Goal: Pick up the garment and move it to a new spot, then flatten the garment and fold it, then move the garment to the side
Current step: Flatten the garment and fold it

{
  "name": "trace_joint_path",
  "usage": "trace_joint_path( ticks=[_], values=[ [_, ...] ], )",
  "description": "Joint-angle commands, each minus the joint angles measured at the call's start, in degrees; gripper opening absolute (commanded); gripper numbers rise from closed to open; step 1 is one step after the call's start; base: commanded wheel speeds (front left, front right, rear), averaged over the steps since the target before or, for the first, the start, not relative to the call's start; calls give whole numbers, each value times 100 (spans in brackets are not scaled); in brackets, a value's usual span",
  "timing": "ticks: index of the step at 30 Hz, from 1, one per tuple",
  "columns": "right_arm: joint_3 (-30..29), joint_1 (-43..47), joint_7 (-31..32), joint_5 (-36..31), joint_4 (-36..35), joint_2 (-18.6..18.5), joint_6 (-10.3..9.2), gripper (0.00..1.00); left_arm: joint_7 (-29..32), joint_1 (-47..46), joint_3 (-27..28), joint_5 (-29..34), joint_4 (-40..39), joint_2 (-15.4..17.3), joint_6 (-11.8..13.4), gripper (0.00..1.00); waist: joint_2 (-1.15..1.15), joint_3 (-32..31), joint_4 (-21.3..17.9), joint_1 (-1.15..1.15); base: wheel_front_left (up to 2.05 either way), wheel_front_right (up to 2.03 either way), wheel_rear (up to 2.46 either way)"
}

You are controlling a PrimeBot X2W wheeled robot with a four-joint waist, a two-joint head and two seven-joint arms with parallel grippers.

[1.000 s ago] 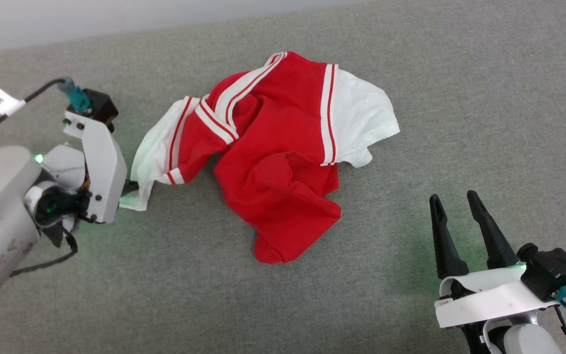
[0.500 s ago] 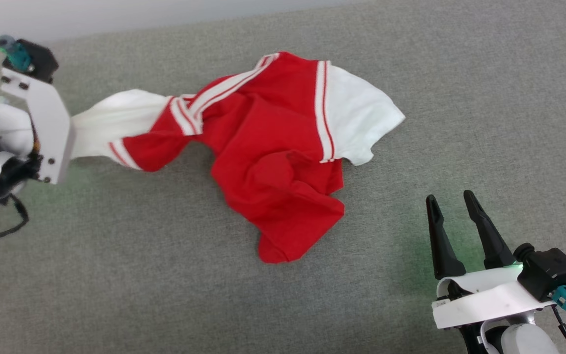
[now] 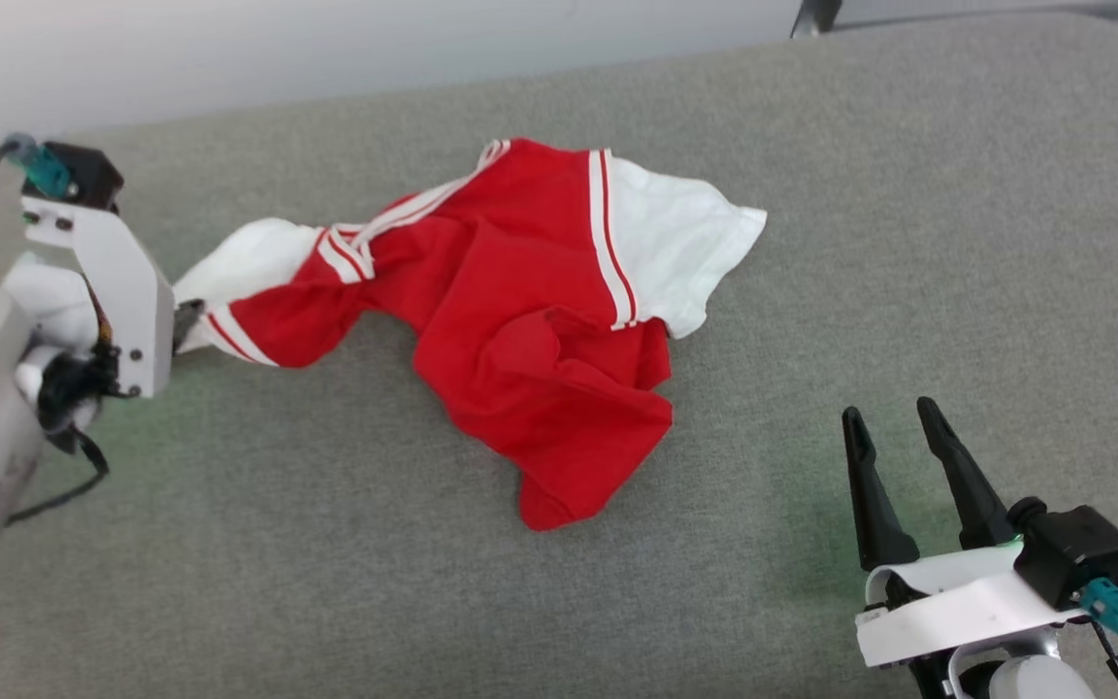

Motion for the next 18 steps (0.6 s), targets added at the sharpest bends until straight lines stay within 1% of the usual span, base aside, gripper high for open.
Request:
trace_joint_path(
  ticks=[1, 4, 7, 10, 12, 15, 18],
  values=[
    [-8, 103, -30, -90, 29, 8, -6, 100, -159, 165, 73, -101, -2, -19, -41, 100, 0, -263, 124, 0, 0, 0, 0],
    [-5, 166, -30, -273, 94, 7, -6, 100, -647, 475, 239, -281, -92, -44, -73, 100, 0, -520, 219, 0, 0, 0, 0],
    [14, 233, 65, -462, 142, -2, -6, 100, -1303, 921, 437, -495, -252, -67, -86, 100, 0, -761, 327, 0, 0, 0, 0],
    [43, 256, 244, -571, 132, -136, -6, 100, -2012, 1461, 661, -728, -466, -138, -61, 100, 0, -950, 474, 0, 0, 0, 0],
    [73, 281, 445, -578, 141, -229, -6, 100, -2494, 1845, 771, -831, -661, -204, -4, 100, 0, -1047, 589, 0, 0, 0, 0],
    [109, 195, 821, -527, 164, -441, -6, 100, -3242, 2418, 901, -930, -1017, -290, 158, 100, 0, -1126, 768, 0, 0, 0, 0],
    [221, -2, 1251, -436, 170, -721, -6, 100, -3714, 2939, 1097, -966, -1458, -388, 424, 100, 0, -1144, 981, 0, 0, 0, 0]
  ],
)
